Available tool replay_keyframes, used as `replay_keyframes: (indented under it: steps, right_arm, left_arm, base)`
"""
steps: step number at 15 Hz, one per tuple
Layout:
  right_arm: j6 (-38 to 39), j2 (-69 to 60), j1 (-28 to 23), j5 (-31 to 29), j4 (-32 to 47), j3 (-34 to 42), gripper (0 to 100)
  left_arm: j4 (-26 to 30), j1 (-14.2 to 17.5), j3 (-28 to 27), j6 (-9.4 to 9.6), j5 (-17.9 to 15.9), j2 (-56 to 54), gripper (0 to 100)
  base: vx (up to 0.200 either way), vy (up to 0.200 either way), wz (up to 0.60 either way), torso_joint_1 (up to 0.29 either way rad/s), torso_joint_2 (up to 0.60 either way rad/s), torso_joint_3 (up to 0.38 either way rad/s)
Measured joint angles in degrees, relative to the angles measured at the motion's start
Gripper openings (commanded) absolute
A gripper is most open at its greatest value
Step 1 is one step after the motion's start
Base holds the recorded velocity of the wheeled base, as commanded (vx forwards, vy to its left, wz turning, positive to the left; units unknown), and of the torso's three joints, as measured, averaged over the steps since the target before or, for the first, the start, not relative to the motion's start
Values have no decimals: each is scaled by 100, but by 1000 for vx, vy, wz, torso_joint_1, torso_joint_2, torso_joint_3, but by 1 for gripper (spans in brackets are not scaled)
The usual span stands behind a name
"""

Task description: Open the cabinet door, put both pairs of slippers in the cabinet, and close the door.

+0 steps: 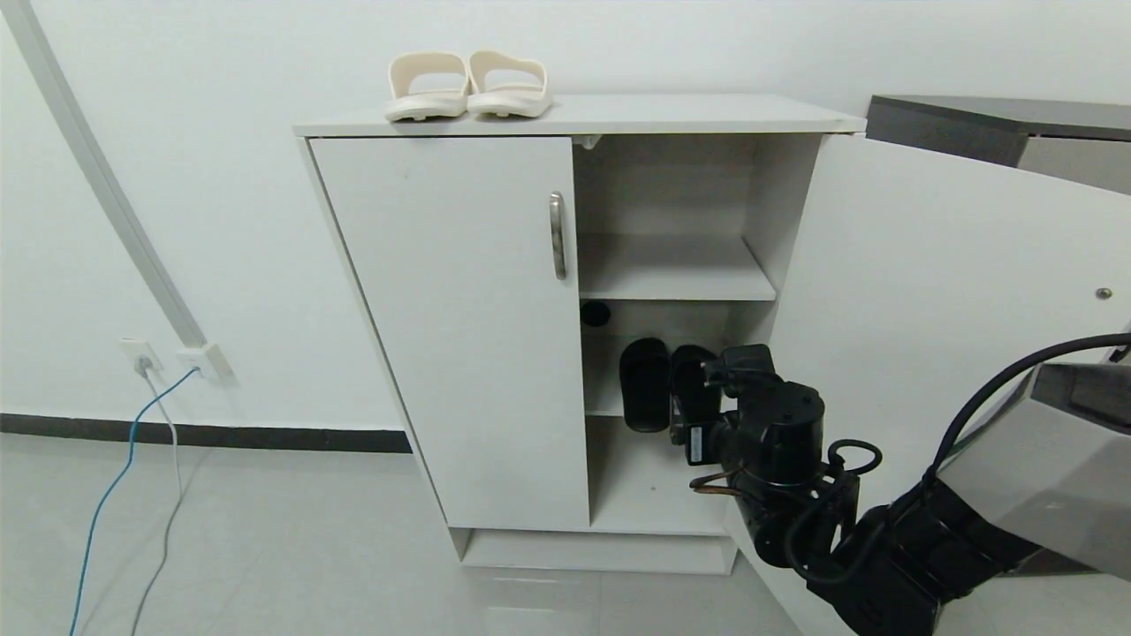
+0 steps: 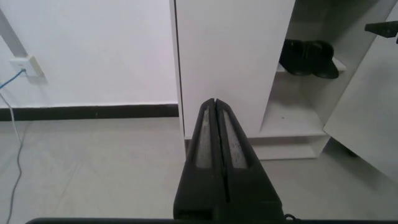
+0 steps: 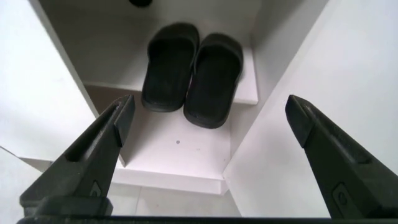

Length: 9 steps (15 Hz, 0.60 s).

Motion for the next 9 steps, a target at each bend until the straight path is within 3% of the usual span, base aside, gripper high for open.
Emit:
replay_keyframes:
  steps: [9]
  right_arm:
    - [-9, -51, 23, 16, -40, 156, 100]
  left_arm:
    - [0, 0, 0, -2, -7, 0, 0]
  base:
    - [0, 200, 0, 5, 1, 20]
